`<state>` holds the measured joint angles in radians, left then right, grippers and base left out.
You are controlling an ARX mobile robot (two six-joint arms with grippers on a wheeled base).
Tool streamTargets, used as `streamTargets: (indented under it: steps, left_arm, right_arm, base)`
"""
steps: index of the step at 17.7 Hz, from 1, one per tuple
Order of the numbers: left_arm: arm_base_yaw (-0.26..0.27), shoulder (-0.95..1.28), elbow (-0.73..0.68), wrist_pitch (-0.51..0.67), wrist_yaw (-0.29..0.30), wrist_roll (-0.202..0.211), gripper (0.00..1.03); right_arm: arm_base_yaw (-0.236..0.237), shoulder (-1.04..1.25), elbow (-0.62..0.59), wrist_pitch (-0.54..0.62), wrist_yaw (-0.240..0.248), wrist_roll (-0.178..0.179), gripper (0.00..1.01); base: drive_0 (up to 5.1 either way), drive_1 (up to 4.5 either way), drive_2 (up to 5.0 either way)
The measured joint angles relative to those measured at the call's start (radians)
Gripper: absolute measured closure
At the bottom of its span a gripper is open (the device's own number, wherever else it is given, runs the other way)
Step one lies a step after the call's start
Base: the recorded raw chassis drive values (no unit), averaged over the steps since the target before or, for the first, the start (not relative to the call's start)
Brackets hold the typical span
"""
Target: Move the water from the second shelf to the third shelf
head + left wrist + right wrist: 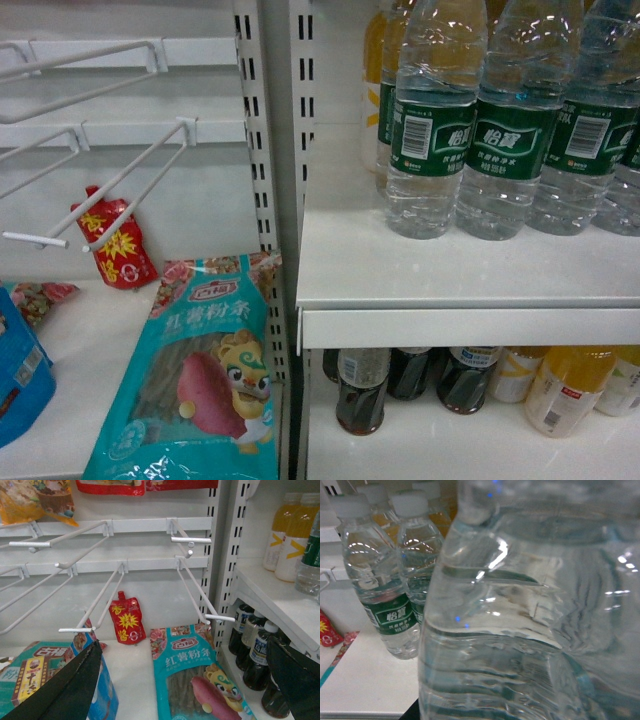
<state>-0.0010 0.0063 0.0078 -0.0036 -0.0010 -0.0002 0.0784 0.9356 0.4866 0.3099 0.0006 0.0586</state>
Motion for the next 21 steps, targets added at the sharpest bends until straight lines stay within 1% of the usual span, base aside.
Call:
streamTargets:
  steps: [2,5,10,15,21]
  left_arm:
    - [0.0,0.0,0.0,0.0,0.0,0.0,0.05]
    - [0.0,0.0,0.0,0.0,0.0,0.0,0.05]
    - [0.0,0.0,0.0,0.0,0.0,0.0,0.05]
    - [0.0,0.0,0.0,0.0,0.0,0.0,0.05]
    - [0.0,0.0,0.0,0.0,0.0,0.0,0.05]
  right_arm:
    - [0.0,0.111,0.011,0.079,-0.011,-0.005,0.58]
    - [0.002,0.236,0.069,0.16,-0.024,-0.003,0.58]
    - [0.008,0.406,0.146,0.245,-0.027,-0.007,0.58]
    - [0.007,0.498,0.171,0.322,-0.02,-0.003,0.58]
    - [0.006,0.58,0.198,0.38,-0.014,0.012,0.58]
  base:
    - [0.0,0.0,0.0]
    - [0.0,0.0,0.0]
    - [0.0,0.0,0.0]
    - [0.0,0.0,0.0]
    - [0.0,0.0,0.0]
